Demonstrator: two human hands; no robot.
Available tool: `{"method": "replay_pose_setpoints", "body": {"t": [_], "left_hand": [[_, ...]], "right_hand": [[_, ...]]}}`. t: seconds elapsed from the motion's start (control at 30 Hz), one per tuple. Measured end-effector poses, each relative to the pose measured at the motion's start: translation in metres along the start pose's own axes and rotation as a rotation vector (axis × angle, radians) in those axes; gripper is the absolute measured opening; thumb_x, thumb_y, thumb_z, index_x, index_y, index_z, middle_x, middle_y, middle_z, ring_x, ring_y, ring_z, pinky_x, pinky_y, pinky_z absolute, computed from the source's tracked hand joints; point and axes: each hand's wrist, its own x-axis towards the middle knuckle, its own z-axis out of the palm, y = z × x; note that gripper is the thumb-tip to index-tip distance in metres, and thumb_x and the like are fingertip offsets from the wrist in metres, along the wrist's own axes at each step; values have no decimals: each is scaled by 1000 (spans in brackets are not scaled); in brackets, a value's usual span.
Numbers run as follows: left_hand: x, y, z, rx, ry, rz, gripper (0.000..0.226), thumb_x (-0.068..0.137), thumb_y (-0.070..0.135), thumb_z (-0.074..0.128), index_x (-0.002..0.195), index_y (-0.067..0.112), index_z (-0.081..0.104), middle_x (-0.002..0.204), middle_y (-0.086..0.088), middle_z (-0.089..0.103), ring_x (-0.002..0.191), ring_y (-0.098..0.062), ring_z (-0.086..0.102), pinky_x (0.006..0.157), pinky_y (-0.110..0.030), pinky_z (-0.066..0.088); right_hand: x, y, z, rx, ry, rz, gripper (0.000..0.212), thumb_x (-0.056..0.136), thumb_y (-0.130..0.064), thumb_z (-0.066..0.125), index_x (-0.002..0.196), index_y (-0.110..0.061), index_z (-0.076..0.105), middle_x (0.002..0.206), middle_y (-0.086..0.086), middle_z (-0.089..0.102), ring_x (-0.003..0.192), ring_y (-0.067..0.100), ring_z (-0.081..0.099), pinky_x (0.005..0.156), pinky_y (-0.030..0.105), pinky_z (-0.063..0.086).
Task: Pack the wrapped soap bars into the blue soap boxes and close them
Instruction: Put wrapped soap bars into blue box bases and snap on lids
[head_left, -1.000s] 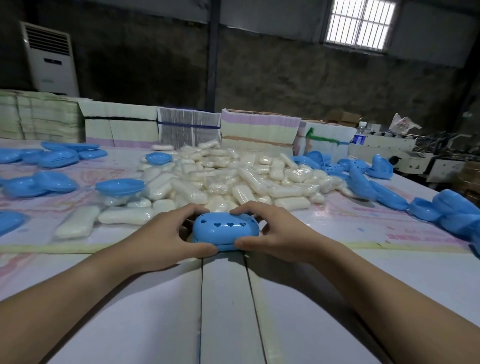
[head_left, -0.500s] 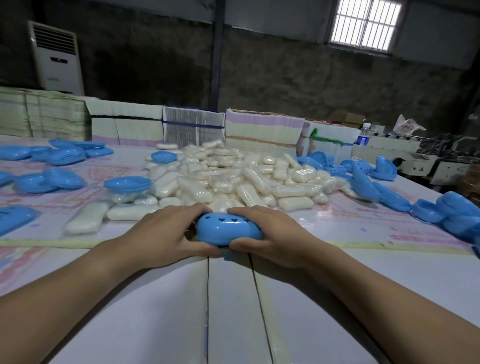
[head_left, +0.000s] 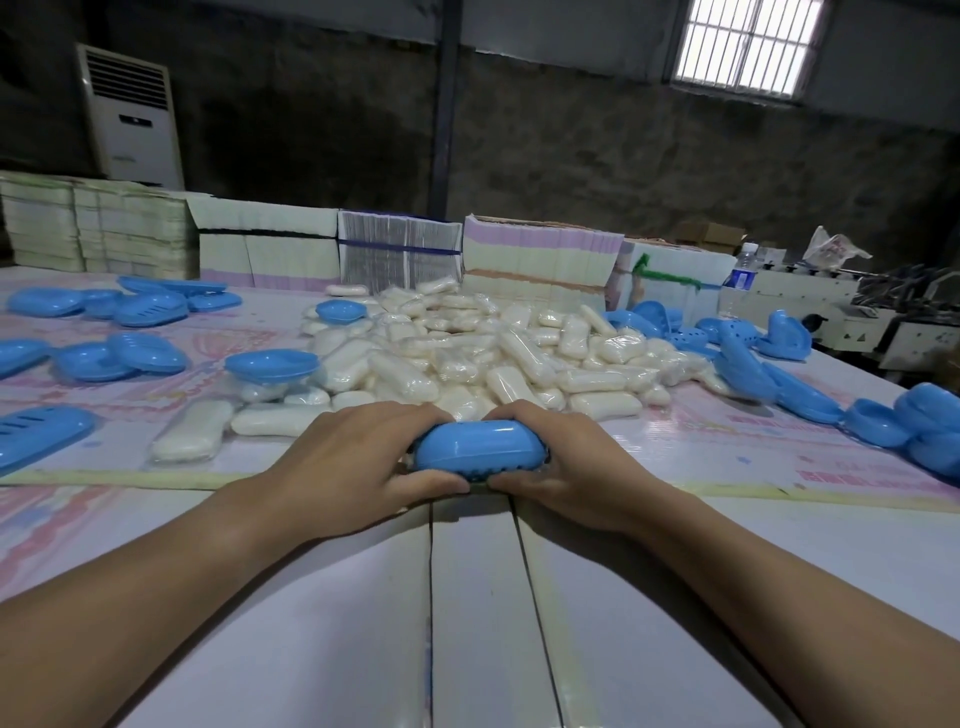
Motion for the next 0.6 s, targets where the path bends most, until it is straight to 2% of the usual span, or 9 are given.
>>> {"method": "replay_pose_setpoints", "body": {"t": [0.2,0.3,0.4,0.53,0.6], "left_hand": [[-2,-1,2,-22,67,24,50,80,75,46,117,42,53,97,21,61,87,-5,55,71,-38,51],[-2,-1,1,-31,99,62,45,83,67,53,117,39,56,97,24,59,87,-5,53,71,-39,52],[-3,2,0,-31,144,129,45,86,63,55,123,38,55,106,22,63,92,-8,58,71,-39,53],[-5,8,1,-54,165,159,48,87,69,51,127,43,52,113,22,64,96,-9,60,72,-38,54],[-4,10,4,-95,179,121,52,85,68,54,132,45,49,116,28,59,100,-5,57,76,-35,54]], "right_hand": [[-1,-3,0,39,51,-35,39,84,-46,70,117,-36,53,98,-11,65,89,12,61,79,41,51],[-1,-1,2,132,64,-33,41,80,-45,74,116,-38,54,97,-14,64,88,7,60,77,30,51],[-3,0,0,356,-80,-19,49,79,-50,73,123,-43,52,108,-18,60,97,6,61,78,20,51],[-3,-3,-2,462,-118,18,57,76,-63,63,127,-40,54,112,-14,62,99,9,62,84,25,53],[-4,-5,-6,441,-86,41,55,73,-64,63,124,-46,54,110,-12,62,95,9,63,84,26,55]]}}
